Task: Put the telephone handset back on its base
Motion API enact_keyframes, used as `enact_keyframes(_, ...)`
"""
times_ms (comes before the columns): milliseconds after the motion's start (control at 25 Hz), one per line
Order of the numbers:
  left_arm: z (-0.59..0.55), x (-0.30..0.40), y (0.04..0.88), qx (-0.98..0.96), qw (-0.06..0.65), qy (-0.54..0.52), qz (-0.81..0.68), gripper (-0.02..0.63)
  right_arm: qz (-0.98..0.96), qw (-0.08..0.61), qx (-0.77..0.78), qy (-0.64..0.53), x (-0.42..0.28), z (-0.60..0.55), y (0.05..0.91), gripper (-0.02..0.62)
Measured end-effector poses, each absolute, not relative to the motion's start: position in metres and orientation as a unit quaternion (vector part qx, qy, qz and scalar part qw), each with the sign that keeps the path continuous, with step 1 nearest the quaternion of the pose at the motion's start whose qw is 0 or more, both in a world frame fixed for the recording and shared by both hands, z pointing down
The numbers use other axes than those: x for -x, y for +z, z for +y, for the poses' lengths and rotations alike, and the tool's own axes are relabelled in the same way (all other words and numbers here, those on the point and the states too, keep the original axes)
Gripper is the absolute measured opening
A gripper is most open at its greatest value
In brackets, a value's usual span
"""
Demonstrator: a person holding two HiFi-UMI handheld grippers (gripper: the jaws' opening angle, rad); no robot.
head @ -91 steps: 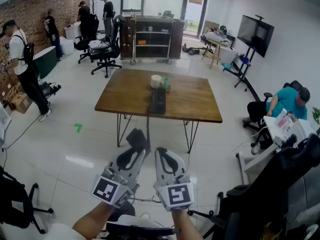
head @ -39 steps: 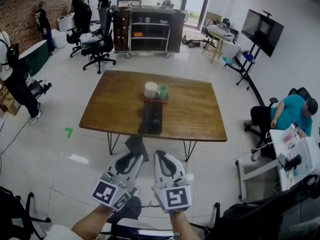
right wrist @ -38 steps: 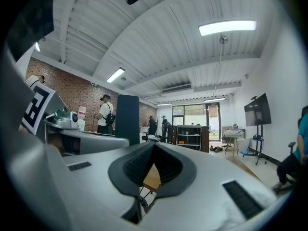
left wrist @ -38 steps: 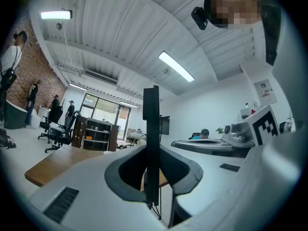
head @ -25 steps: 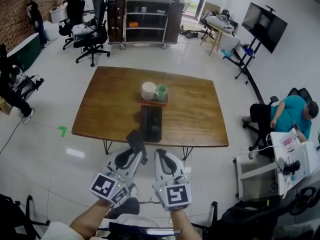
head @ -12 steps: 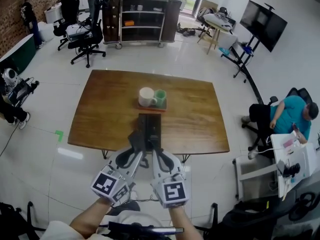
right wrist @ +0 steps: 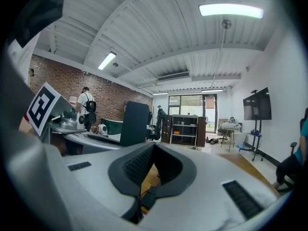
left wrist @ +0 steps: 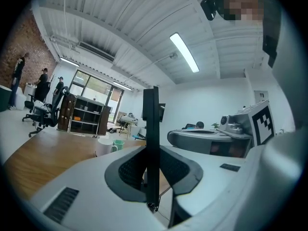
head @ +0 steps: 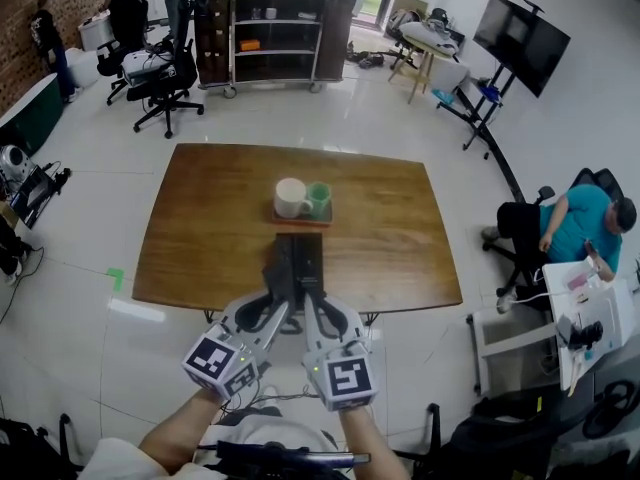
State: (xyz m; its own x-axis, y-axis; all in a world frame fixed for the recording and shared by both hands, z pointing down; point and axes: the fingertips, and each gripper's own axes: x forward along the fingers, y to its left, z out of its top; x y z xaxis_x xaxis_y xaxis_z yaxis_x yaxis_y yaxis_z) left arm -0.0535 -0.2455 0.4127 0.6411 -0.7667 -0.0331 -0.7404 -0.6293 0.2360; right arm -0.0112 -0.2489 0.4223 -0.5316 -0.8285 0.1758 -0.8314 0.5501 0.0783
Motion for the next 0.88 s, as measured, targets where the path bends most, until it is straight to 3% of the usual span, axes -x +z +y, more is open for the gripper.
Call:
enact_keyframes(680, -0.297, 0.066, 0.488, -0.905, 0.236, -0.041, -0.350, 0.071, -0.867, 0.101, -0.486, 0.037, 0.016, -0.262, 0.444, 0.005)
enact_keyframes(880, -0.323, 0.066, 0.519, -0.893, 0.316, -0.063, -0.313, 0.071, -0.864, 0.099, -0.491, 0.051, 0.014, -0.264, 0.448, 0.005)
